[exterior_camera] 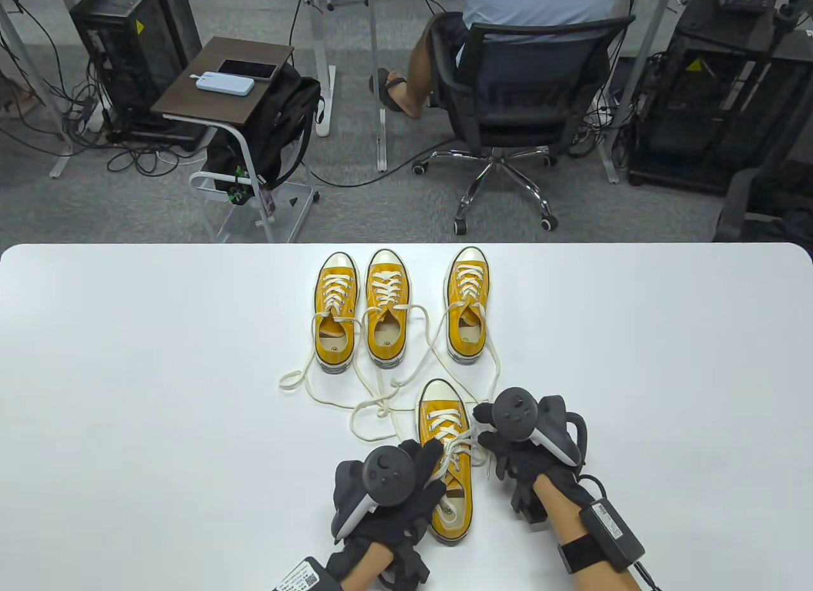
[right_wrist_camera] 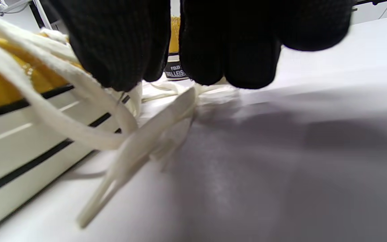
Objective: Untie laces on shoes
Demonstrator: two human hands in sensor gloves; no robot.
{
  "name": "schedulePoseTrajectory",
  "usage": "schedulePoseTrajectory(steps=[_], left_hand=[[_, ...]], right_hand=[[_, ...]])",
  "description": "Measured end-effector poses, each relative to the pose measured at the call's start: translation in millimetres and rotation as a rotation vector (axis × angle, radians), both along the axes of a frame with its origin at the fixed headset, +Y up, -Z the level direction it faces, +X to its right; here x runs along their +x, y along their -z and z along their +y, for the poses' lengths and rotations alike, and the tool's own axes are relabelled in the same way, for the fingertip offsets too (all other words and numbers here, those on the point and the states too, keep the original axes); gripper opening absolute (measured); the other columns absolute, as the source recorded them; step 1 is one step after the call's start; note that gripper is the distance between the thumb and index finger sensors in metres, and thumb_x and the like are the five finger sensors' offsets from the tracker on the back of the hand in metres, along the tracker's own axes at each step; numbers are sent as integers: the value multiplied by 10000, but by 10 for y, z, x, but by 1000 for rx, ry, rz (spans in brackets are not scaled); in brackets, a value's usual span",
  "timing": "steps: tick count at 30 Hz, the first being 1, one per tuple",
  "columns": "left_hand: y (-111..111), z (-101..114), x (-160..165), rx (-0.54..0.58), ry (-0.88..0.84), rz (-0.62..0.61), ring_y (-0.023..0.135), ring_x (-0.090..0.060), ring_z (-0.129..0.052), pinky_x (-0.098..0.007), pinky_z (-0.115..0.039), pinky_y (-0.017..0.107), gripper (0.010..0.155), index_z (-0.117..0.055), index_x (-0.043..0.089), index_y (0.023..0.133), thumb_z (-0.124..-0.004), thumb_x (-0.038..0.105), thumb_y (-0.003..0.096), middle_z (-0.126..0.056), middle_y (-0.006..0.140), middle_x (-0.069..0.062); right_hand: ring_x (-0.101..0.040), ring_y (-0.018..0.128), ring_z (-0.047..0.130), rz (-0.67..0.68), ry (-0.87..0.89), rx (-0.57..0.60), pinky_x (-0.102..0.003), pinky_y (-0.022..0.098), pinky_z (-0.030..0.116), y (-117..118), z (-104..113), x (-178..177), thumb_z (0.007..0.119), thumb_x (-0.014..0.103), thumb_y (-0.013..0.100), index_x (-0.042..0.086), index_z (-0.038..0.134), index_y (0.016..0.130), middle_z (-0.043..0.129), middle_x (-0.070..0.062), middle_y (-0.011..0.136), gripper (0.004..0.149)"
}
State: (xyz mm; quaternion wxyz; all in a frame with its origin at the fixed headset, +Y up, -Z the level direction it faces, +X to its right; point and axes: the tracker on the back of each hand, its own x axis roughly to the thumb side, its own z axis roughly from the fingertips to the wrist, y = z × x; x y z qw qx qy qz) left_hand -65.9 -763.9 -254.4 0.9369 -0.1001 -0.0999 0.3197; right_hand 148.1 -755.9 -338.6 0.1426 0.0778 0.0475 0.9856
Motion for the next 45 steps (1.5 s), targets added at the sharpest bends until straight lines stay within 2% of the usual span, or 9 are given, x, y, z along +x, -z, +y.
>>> schedulePoseTrajectory(steps=[3,7,10,14,20,28,32,36,45], left_hand=[[8,-14,-39,22,-36,-2,940,-491,-667,-616,-643,626,645,-639,307,1098,-714,511,490,-611,1117,-183],[18,-17,-41,-1,-46,-4,946,-504,-651,-626,-631,630,711,-648,283,1099,-725,598,466,-606,1122,-194],[2,-9,7,5,10,-15,948,-502,-651,-627,-631,629,747,-612,273,1109,-752,608,456,-601,1124,-193],[-45,0,109,36,148,-20,960,-491,-647,-624,-627,638,801,-532,291,1127,-765,645,448,-574,1140,-180],[-50,9,163,-25,151,9,962,-487,-638,-613,-626,642,777,-461,286,1131,-787,561,482,-520,1148,-187],[-43,27,157,-45,173,0,959,-491,-636,-614,-626,640,760,-465,299,1131,-784,545,487,-535,1144,-191],[-54,29,160,-47,178,5,956,-495,-639,-615,-628,637,758,-466,306,1134,-780,553,489,-545,1141,-192],[-55,32,172,-42,192,6,952,-494,-645,-613,-631,634,757,-470,304,1134,-778,558,490,-555,1138,-192],[-57,37,187,-39,214,0,952,-498,-642,-618,-628,633,751,-488,301,1132,-774,567,490,-558,1137,-200]], right_hand=[[-424,711,893,28,-11,17,-577,509,725,-5,-18,-46,907,364,376,248,853,837,823,-186,939,479],[-404,680,921,35,-40,100,-567,498,737,-22,-18,-105,906,364,370,243,875,796,863,-158,901,444],[-398,666,928,40,-61,158,-561,490,745,-38,-21,-141,895,368,378,298,886,746,879,-151,884,376],[-418,686,903,42,-33,116,-573,502,720,-35,-27,-124,867,364,399,350,851,757,848,-162,921,359],[-442,714,870,10,15,57,-586,511,690,-34,-22,-31,785,346,430,377,781,779,799,-160,966,351],[-461,738,841,-81,179,44,-593,511,674,-36,145,280,739,325,448,361,741,804,749,-190,990,358],[-452,741,840,-104,213,123,-583,506,681,-75,228,349,723,319,446,368,736,801,752,-176,980,358],[-451,747,834,-105,176,156,-579,506,684,-116,314,359,700,318,451,368,719,812,757,-176,946,365],[-436,727,838,-152,120,175,-568,491,691,-107,289,437,669,320,452,374,697,817,784,-164,852,370]])
